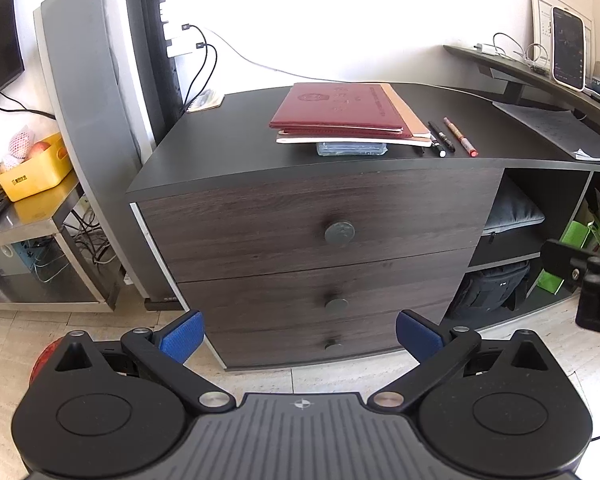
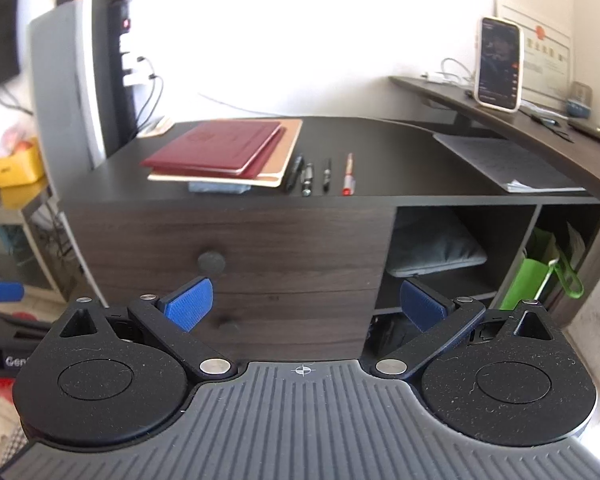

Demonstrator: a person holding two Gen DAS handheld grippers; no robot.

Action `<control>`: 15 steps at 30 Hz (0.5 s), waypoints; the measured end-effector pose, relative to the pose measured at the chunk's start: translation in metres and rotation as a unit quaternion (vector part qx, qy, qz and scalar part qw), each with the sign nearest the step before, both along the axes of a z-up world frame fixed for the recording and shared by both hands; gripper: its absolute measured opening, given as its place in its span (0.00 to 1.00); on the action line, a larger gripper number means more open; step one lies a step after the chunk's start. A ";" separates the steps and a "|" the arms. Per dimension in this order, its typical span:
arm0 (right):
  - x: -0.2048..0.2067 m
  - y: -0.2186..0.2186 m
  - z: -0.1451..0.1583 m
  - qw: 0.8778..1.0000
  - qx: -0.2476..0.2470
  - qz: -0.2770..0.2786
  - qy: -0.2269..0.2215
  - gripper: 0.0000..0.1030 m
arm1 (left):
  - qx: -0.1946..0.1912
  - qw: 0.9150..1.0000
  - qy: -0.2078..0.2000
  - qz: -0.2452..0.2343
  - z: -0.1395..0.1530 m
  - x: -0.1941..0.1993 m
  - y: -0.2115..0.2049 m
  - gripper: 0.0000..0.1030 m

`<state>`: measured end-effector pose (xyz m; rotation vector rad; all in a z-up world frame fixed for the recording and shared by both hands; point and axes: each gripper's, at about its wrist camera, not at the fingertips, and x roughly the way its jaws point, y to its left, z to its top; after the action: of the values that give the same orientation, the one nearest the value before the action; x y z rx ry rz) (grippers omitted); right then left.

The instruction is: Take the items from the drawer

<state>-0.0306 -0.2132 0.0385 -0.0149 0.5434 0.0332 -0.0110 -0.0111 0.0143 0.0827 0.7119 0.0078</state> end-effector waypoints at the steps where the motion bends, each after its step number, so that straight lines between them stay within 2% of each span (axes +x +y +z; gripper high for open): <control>1: 0.000 0.001 -0.001 1.000 -0.003 0.001 0.002 0.99 | 0.000 1.000 0.000 0.000 0.000 0.000 0.000 0.99; 15: 0.005 -0.001 -0.013 1.000 -0.009 -0.005 0.017 1.00 | -0.009 1.000 0.009 -0.008 -0.006 0.006 -0.002 0.99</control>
<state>-0.0257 -0.2143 0.0256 -0.0288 0.5782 0.0198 -0.0046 -0.0133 0.0079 0.0713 0.7287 -0.0154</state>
